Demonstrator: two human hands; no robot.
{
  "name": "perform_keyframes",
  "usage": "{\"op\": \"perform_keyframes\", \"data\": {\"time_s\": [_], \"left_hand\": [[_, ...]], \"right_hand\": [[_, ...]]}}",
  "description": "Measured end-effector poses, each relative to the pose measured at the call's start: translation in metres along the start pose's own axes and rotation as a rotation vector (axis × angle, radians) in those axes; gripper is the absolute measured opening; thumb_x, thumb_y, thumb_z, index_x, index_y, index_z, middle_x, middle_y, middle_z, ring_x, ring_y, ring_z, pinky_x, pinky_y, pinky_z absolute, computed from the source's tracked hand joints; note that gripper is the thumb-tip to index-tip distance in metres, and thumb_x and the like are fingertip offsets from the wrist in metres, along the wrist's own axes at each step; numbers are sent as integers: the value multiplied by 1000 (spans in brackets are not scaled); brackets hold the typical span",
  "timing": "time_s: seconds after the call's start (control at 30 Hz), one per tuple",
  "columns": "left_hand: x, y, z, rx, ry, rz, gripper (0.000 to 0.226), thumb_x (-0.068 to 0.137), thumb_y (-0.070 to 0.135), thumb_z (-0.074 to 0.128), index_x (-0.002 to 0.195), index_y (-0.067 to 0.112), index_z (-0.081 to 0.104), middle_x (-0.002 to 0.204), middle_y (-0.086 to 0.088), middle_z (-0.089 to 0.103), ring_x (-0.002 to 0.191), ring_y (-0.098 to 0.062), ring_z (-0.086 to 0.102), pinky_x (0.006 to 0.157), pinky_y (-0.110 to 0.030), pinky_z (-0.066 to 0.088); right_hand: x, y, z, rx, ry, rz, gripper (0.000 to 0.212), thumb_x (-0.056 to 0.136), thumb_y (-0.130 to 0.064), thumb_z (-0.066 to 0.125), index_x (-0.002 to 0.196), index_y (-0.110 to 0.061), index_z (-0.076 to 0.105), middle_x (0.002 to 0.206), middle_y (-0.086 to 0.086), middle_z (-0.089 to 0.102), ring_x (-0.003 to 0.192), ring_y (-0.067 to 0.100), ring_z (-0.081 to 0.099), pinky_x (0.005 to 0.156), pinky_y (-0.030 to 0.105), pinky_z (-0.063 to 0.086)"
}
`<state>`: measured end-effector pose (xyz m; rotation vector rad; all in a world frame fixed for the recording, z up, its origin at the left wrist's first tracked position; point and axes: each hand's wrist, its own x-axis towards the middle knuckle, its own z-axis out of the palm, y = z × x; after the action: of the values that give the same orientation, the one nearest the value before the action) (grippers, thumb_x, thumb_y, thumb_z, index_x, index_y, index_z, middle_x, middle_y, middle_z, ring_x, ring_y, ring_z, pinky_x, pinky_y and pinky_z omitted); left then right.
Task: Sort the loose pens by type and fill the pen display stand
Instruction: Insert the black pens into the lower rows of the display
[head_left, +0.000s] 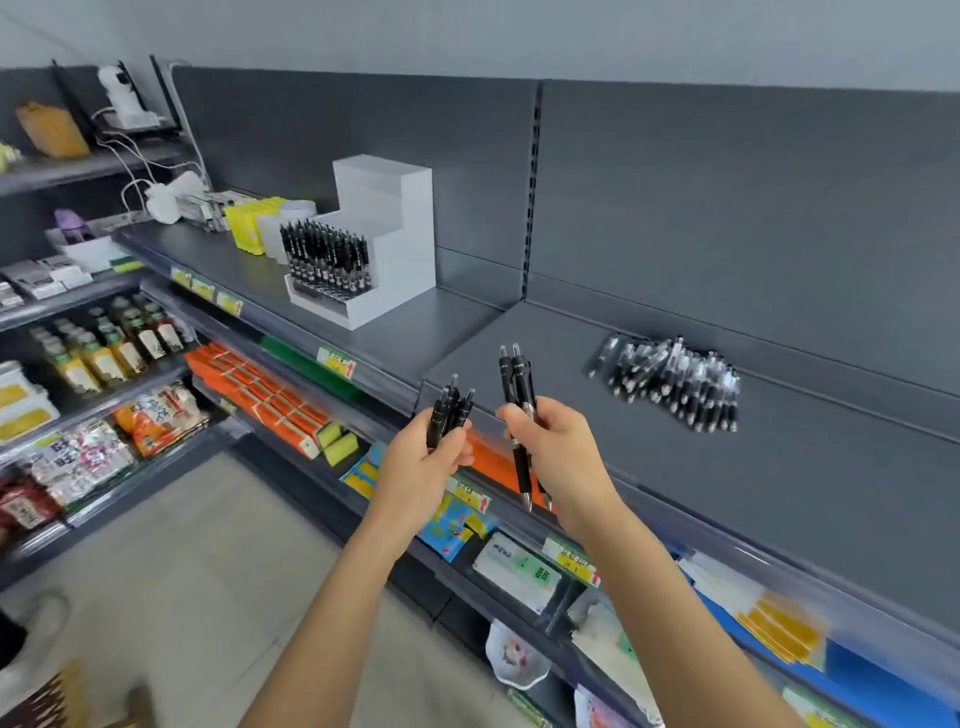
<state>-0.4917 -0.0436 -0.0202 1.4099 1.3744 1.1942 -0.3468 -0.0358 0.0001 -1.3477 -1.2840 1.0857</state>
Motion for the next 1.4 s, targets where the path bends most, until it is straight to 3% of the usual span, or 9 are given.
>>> {"op": "perform_keyframes", "data": {"time_s": [0.23,0.4,0.6,0.77,0.9,1.0,1.17,1.3,1.4], "left_hand": [[54,-28,-68,40,107,8,13,99,16,49,97,23,59,81,3,65,75,-4,66,70,-14,50],[124,-41,-108,64,109,19,16,99,14,47,96,24,59,80,3,65,71,-1,65,67,-12,49],[218,-49,-145,35,111,-6,16,100,17,46,101,26,60,82,2,65,75,-8,66,73,-25,51],[269,-62,-172,26,125,-16,16,100,18,47,106,22,60,82,5,61,69,0,64,64,-9,47],[312,-78,-197,41,139,-50,21,100,21,47,117,19,59,85,3,65,77,-5,63,72,-14,50],[346,-89,-213,129,70,-53,46,98,31,48,138,10,45,112,-8,66,91,-7,65,95,-34,51],[395,-106,-248,126,0,-30,50,98,31,48,140,5,42,109,-1,68,89,1,65,96,-38,51],[430,-117,-282,184,-133,9,54,96,37,47,135,0,45,121,-13,63,112,-20,59,102,-41,44],[452,-121,-304,198,-233,55,61,90,48,47,136,7,48,128,-11,60,120,-24,55,104,-46,42]], "right_hand": [[58,-7,81,-38,-45,-136,33,93,-24,55,64,-11,43,55,-5,34,54,13,32,56,30,30],[127,-9,128,9,-70,-97,36,89,-25,58,62,-15,35,56,3,30,55,19,30,55,35,30],[216,-25,167,12,-46,-81,33,86,-19,64,64,-9,42,59,3,32,56,14,29,55,27,26],[264,-25,195,6,-4,-52,19,83,-13,67,82,4,58,60,1,44,52,11,37,55,20,36],[293,-25,220,-25,71,-25,12,85,-10,63,76,-7,56,58,-4,48,44,3,37,45,11,32],[311,-24,246,-55,133,-6,7,87,-11,60,85,-5,57,66,-1,51,54,11,39,48,17,31],[339,-31,295,-46,254,-55,27,87,-20,63,74,-1,49,58,-2,38,50,10,28,45,15,27],[356,-41,333,-16,412,-50,32,85,-19,67,70,-2,46,50,-12,36,50,10,28,47,15,29],[361,-50,354,-52,559,-69,30,84,-19,69,67,-8,47,50,-10,37,52,12,28,50,24,31]]}}
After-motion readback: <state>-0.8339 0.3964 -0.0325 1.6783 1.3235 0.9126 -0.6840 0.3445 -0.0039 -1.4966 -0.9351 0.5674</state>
